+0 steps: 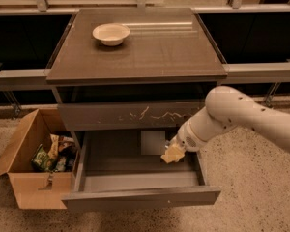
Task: Place redbull can into middle drawer
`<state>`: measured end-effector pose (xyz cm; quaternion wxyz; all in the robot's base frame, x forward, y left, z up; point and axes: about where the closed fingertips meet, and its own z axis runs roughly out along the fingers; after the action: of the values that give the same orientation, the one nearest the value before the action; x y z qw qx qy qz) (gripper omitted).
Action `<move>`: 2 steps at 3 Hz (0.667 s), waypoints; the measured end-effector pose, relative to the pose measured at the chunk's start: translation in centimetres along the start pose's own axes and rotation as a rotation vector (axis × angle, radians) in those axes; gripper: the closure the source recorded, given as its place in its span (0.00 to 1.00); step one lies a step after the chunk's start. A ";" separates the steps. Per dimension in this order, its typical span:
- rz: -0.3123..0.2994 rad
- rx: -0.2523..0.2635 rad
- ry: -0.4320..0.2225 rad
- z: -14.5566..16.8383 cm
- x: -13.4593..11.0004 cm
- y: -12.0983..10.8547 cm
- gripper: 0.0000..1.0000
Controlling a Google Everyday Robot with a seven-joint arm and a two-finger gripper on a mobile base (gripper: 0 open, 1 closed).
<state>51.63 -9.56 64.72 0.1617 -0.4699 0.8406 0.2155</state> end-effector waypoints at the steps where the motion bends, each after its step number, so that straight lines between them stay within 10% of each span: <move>1: 0.053 -0.072 0.037 6.7 2.7 -0.1 1.00; 2: 0.114 -0.112 0.060 11.9 4.8 -1.5 1.00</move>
Offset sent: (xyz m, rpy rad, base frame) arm 0.0081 0.0216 -0.2019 0.0188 0.2591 -0.0816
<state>51.36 -7.60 51.96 0.0972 -0.4358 0.8571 0.2568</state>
